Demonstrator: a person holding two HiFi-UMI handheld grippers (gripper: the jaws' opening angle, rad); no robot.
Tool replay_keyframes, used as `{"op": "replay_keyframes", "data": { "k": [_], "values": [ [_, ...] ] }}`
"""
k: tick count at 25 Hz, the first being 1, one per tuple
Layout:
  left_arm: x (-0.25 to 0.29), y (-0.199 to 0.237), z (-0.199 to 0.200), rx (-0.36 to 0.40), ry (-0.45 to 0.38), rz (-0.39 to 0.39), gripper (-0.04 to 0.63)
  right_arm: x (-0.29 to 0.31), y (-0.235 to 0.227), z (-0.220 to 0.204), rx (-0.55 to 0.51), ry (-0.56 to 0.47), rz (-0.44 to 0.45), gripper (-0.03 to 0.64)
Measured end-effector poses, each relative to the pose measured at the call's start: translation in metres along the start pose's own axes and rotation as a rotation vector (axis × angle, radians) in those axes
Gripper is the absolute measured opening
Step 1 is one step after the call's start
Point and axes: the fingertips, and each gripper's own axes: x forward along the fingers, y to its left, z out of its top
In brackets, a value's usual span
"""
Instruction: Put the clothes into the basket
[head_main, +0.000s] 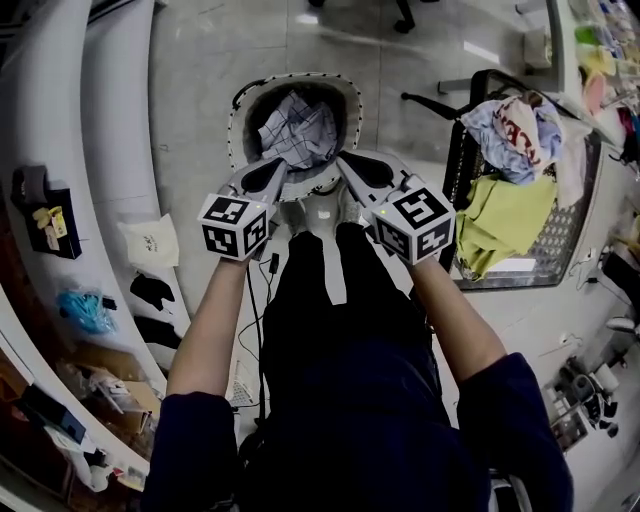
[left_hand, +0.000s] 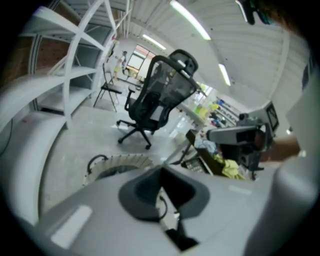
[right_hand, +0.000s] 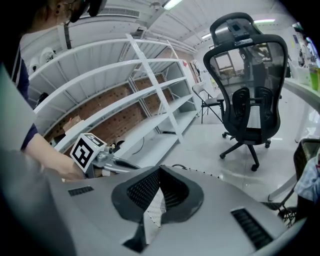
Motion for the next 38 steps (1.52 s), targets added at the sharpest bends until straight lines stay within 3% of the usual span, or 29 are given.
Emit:
{"op": "replay_keyframes", "data": {
  "k": [12, 22, 38],
  "values": [
    [-0.094, -0.044, 0.028, 0.049, -0.086, -0.022, 0.003, -0.043, 0.051, 0.046, -0.052, -0.096, -0.004, 0.006],
    [-0.134, -0.056, 0.052, 0.103, -0.146, -0.032, 0.003, -0.053, 0.093, 0.068, -0.095, -0.137, -0.002, 0.006],
    [-0.172, -0.063, 0.072, 0.13, -0.212, -0.01, 0.003, -0.069, 0.123, 0.083, -0.127, -0.159, -0.014, 0.006]
  ]
}}
